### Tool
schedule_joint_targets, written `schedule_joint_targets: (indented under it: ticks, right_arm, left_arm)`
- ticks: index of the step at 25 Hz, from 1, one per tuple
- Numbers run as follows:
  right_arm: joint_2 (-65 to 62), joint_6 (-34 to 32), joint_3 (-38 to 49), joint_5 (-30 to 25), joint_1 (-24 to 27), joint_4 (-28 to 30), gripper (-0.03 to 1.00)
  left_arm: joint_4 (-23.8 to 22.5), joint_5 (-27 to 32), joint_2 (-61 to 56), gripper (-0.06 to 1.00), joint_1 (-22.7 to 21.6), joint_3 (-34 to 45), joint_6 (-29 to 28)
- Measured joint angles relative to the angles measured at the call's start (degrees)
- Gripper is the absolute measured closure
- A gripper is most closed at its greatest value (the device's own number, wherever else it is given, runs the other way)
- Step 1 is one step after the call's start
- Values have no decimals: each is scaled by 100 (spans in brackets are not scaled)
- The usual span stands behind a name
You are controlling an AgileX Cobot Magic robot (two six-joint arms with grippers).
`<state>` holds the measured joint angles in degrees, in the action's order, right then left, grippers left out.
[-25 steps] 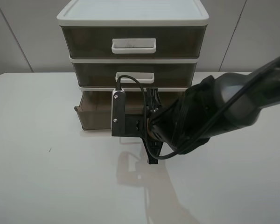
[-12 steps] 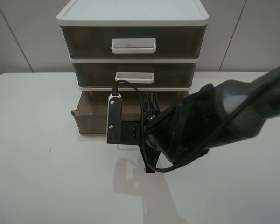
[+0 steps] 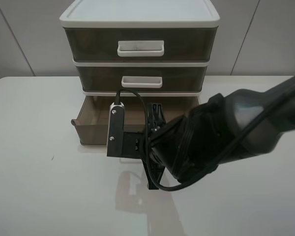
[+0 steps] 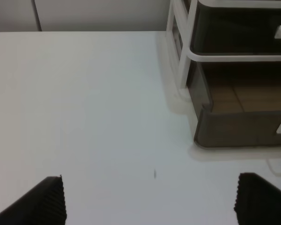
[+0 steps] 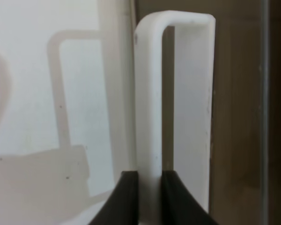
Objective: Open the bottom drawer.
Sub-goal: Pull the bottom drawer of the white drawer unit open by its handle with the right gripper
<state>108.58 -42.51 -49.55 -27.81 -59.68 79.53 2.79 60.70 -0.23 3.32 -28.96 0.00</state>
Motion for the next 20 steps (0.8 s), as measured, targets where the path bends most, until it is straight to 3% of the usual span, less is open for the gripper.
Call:
schedule_joint_targets:
  ticks: [20]
  right_arm:
    - [-152, 429, 176, 141, -11, -247, 86]
  left_arm:
    - [0, 0, 0, 20, 0, 0, 0]
